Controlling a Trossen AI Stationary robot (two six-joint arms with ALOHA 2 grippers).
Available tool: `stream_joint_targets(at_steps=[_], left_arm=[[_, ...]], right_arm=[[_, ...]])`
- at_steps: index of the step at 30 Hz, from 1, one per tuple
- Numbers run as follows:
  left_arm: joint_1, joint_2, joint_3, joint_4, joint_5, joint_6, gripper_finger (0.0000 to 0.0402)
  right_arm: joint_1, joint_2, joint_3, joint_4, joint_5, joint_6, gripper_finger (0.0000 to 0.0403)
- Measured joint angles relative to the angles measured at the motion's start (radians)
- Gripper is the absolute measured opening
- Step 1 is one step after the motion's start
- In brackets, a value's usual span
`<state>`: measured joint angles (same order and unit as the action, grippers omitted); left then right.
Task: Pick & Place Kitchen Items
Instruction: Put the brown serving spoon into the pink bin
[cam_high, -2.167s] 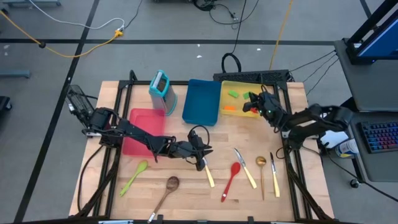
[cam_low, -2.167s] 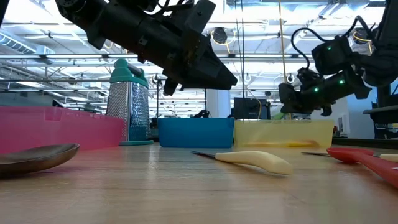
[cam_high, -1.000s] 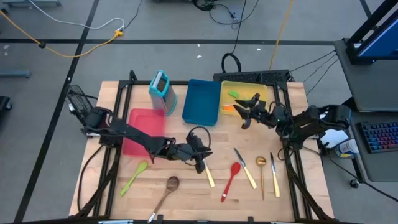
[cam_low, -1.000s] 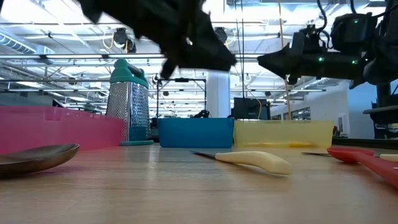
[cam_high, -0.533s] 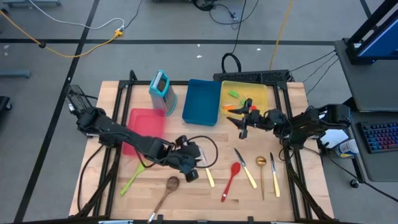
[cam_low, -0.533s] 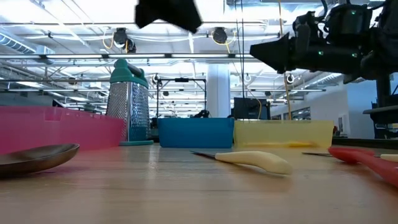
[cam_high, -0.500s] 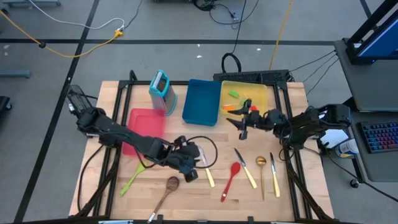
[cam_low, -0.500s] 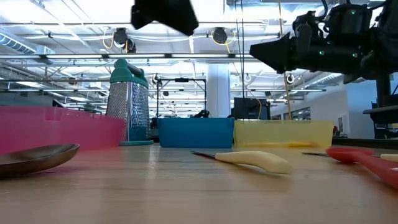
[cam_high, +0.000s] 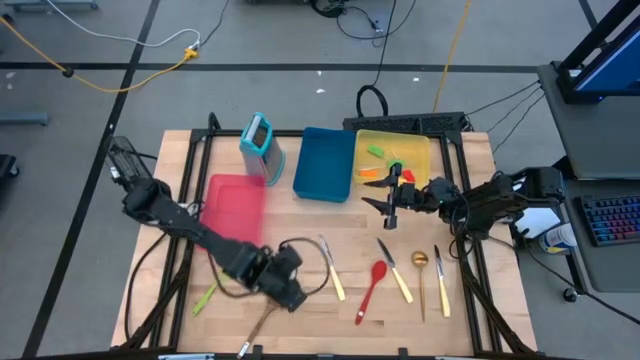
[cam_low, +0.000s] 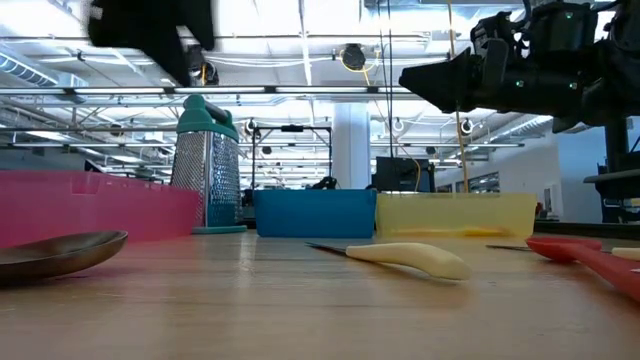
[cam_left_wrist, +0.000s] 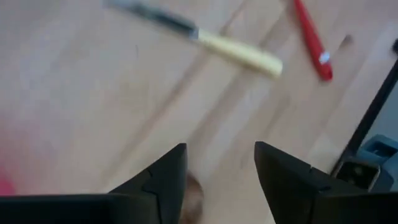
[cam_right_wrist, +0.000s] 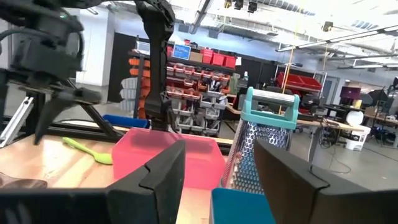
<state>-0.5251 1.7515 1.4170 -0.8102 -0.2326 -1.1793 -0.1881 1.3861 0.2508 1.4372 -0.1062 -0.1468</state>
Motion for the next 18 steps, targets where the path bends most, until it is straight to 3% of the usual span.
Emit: stream_joint_targets(at_steps=[12,18], left_arm=[[-0.197,0.162,0.0,-0.004,0.123,-0.426,0.0158],[-0.246,0.24,0.0,0.017,0.15,-0.531,0.014]], right_arm=[[-0.002,0.0,-0.001,-0.024,0.008,-0.056,0.0181],[-0.002,0.0,-0.001,-0.021,0.008,-0.056,0.0181]])
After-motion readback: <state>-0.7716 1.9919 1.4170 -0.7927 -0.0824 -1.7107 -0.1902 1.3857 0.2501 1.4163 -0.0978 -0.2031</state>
